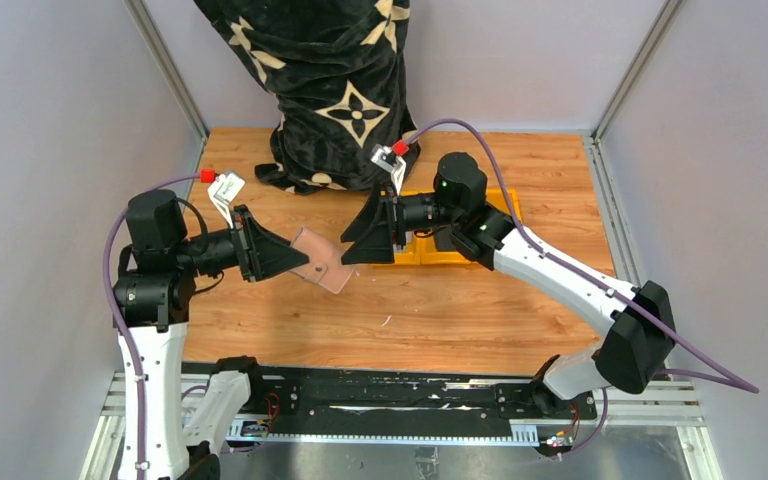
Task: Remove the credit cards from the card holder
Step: Pick up the card holder from the center of the board.
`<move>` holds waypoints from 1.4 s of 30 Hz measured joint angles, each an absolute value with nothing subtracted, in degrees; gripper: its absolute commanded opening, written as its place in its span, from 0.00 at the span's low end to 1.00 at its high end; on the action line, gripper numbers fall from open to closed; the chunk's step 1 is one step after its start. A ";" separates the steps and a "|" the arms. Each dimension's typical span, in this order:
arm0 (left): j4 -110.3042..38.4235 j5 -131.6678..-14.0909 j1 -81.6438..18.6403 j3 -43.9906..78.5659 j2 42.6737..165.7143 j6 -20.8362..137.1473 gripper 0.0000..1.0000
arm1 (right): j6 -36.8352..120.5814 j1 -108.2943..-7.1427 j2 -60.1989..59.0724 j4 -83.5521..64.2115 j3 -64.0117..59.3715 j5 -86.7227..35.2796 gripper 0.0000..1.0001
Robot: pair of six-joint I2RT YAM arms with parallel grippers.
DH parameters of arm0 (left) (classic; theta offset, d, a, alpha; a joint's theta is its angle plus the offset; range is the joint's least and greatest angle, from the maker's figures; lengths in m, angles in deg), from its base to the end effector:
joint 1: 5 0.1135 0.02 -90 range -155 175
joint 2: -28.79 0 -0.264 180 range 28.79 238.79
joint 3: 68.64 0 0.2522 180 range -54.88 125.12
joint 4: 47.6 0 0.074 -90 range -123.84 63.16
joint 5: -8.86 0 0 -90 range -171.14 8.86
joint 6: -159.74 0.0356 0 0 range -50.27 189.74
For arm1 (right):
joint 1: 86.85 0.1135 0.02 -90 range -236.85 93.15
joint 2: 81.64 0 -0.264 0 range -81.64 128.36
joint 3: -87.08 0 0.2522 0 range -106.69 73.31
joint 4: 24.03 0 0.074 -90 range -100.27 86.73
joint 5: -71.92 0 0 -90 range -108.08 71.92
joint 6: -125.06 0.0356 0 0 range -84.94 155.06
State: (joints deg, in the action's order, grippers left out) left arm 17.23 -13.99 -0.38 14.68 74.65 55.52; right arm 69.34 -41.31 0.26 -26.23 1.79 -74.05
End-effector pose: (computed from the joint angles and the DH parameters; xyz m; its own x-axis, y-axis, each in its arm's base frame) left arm 0.1166 -0.0235 0.4160 -0.6369 -0.1472 -0.7568 0.6478 0.4300 -0.6288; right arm 0.2087 0.2548 0.3989 -0.4940 -0.0534 -0.8678 -0.8458 -0.2017 0.4939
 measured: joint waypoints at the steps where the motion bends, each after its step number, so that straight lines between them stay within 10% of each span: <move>1: 17.25 -13.57 -0.38 14.92 74.48 55.63 0.02 | 71.02 -41.31 0.26 -27.94 2.25 -75.12 0.84; 12: 17.25 -12.70 -0.38 16.80 74.37 55.63 0.03 | 85.93 -39.97 2.47 -44.50 5.07 -79.40 0.70; 18: 17.23 -12.04 -0.38 17.45 73.54 55.56 0.07 | 89.80 -37.87 4.85 -48.72 5.11 -79.49 0.46; 21: 17.19 -11.73 -0.38 17.48 73.04 55.60 0.31 | 93.08 -37.72 6.32 -52.55 5.18 -79.66 0.22; 23: 17.19 -11.87 -0.36 17.50 72.73 55.56 0.66 | 94.78 -37.72 7.06 -55.04 5.37 -80.12 0.11; 27: 16.82 -11.45 -0.38 17.61 72.27 55.60 0.83 | 96.99 -37.68 7.57 -57.05 5.44 -80.56 0.02; 32: 16.55 -11.25 -0.38 17.08 71.86 55.56 0.73 | 92.31 -37.68 6.76 -51.04 5.46 -79.29 0.00; 42: 15.96 -12.28 -0.58 14.50 71.46 54.36 0.13 | 72.36 -35.78 -2.82 -28.79 5.18 -69.52 0.04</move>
